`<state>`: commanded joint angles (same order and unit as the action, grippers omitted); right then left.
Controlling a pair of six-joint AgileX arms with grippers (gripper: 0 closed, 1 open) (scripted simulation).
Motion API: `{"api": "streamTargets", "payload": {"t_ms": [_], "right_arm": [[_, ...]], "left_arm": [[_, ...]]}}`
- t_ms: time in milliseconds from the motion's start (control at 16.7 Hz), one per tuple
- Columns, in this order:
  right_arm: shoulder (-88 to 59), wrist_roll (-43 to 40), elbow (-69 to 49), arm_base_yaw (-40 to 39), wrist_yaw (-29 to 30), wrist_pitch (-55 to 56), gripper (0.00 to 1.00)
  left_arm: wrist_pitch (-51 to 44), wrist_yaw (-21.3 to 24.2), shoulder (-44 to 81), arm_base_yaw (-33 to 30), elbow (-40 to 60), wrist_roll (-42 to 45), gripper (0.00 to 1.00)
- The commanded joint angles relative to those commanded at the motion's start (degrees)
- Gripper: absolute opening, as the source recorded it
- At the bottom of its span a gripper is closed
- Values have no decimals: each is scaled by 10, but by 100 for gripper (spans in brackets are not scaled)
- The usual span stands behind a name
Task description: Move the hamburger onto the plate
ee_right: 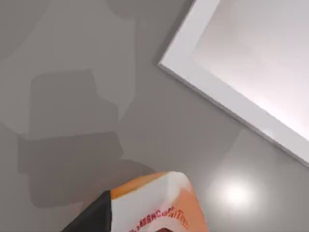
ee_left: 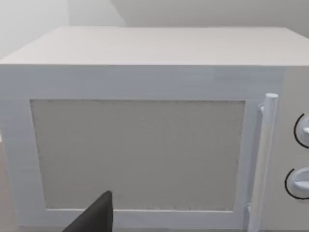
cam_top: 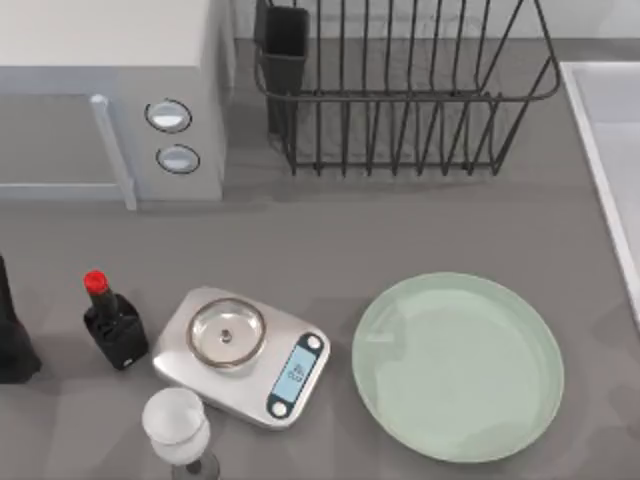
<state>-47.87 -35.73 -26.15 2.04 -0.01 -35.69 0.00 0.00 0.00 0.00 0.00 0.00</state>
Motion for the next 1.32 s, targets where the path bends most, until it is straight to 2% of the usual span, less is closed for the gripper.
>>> {"api": "streamTargets", "payload": {"t_ms": [300, 600, 1020, 1320], "right_arm": [[-191, -148, -109, 7, -1, -146, 100], [-281, -218, -165, 11, -2, -212, 100], [-286, -218, -158, 9, -2, -203, 100], [-342, -216, -102, 9, -2, -86, 100]], "left_arm": [[0, 0, 0, 0, 0, 0, 100], [0, 0, 0, 0, 0, 0, 100], [0, 0, 0, 0, 0, 0, 100], [0, 0, 0, 0, 0, 0, 100]]}}
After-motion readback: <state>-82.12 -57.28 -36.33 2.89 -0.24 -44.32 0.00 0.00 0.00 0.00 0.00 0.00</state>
